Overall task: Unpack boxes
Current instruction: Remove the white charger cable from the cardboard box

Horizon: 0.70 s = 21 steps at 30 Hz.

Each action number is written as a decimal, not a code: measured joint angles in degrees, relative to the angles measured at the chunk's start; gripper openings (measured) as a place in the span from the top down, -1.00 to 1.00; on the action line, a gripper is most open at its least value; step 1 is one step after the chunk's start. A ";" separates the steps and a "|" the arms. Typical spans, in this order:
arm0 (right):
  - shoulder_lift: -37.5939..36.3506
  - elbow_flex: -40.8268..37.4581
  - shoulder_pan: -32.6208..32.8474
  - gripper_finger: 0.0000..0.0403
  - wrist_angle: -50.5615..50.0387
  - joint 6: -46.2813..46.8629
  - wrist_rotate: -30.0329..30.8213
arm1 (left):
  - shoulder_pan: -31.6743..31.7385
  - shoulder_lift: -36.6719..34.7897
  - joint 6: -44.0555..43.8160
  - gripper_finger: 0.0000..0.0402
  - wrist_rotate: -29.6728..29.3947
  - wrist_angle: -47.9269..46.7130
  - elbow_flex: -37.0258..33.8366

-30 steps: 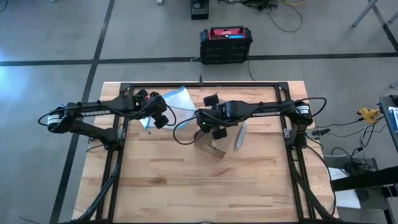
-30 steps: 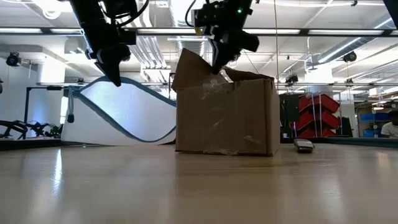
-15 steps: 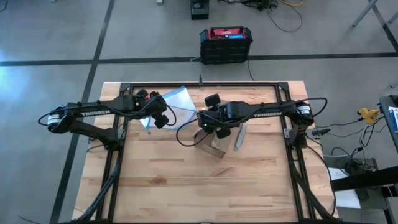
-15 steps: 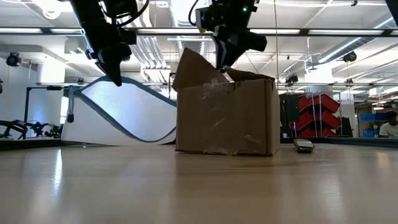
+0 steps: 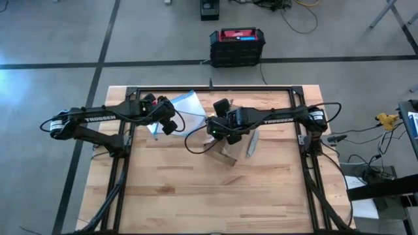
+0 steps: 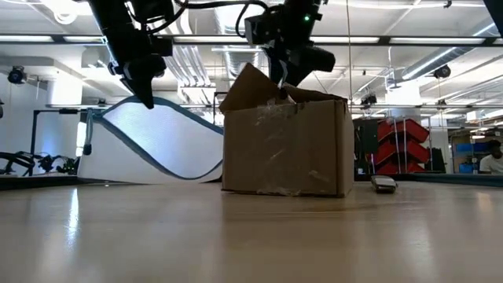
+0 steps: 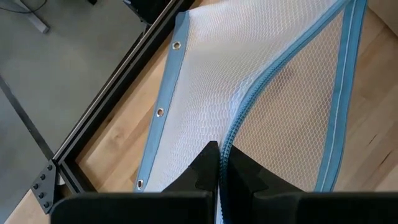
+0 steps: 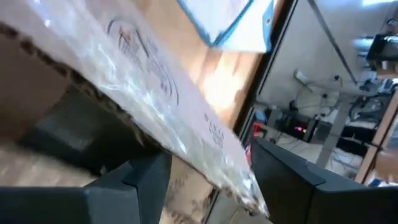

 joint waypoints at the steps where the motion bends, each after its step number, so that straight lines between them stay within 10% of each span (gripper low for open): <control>1: 0.24 0.00 0.00 0.00 1.07 -0.55 -0.26 | 0.01 0.00 0.00 1.00 0.00 0.00 0.00; 8: 1.28 0.00 -0.34 0.17 5.65 -2.24 -1.92 | 0.00 0.00 0.09 1.00 0.00 0.02 0.00; 15: 1.36 0.00 -2.39 0.91 4.89 0.80 -9.94 | 0.02 -0.02 1.27 1.00 -0.38 0.36 0.00; 21: 0.81 0.56 -2.43 0.99 1.26 1.32 -2.81 | 0.35 -0.25 1.29 1.00 -0.50 0.36 0.17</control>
